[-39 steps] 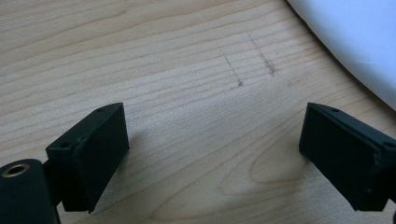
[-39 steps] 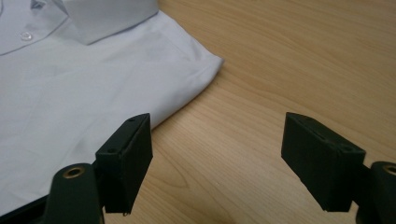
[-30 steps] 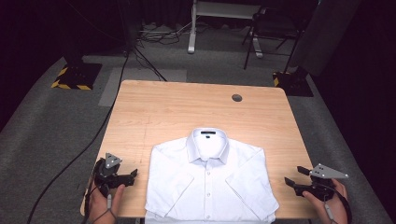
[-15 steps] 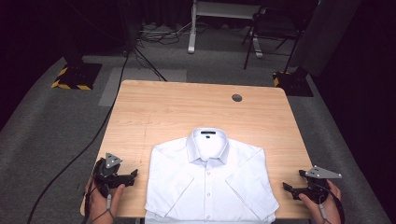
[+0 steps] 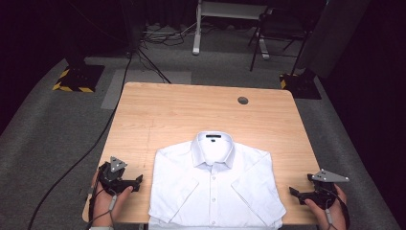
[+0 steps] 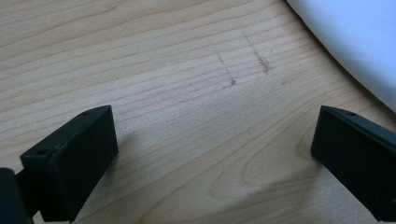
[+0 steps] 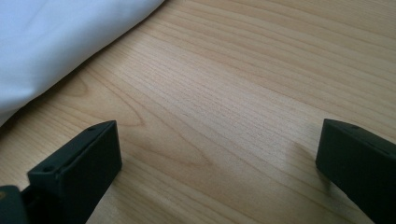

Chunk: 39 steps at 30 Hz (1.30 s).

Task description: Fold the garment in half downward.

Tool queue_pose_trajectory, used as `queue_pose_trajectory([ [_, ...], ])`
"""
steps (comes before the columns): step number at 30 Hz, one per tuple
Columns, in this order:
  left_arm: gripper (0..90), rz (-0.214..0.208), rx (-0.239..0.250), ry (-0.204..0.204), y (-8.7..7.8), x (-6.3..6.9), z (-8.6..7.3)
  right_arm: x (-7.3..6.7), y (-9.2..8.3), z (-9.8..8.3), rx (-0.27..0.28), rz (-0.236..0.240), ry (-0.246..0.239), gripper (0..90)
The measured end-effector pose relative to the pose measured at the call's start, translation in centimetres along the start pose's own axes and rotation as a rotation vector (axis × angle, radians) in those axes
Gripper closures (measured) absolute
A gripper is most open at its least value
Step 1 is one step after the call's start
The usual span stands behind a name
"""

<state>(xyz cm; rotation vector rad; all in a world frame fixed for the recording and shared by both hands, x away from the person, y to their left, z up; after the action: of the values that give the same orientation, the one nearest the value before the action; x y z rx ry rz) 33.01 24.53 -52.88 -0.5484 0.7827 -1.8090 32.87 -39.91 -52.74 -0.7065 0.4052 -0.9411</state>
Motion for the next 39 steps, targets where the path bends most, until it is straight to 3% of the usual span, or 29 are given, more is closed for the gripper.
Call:
queue_pose_trajectory([
  [6,3.9,0.019,0.018,0.034,-0.8,1.3,1.1,0.0,0.0,0.0,0.0,0.0,0.0,0.4],
  [13,5.3,-0.026,0.079,0.108,-2.1,3.9,3.6,0.0,0.0,0.0,0.0,0.0,0.0,0.4],
  [16,5.4,-0.035,0.092,0.114,-2.3,4.6,4.4,0.0,0.0,0.0,0.0,0.0,0.0,0.5],
  [22,6.3,-0.036,0.081,0.1,-1.3,5.1,5.0,0.0,0.0,0.0,0.0,0.0,0.0,0.5],
  [30,6.2,-0.041,0.046,0.167,0.1,6.8,5.2,0.0,0.0,0.0,0.0,0.002,-0.002,0.5],
  [39,5.7,-0.047,0.028,0.157,1.4,7.5,5.7,0.0,0.0,0.0,0.0,0.002,-0.002,0.5],
])
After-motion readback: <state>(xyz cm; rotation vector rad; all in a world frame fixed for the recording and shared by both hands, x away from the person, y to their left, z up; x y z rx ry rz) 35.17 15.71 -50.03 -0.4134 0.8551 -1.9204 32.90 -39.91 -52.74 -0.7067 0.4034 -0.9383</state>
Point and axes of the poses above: each handheld gripper's, and its own axes: y roughly forward along the jaws, z roughly out of its top, x roughly to its right, the point moved 3 cm from there along y, roughly forward along the jaws, and after that the axes turned 1 degree about z, right-handed, at the moved point
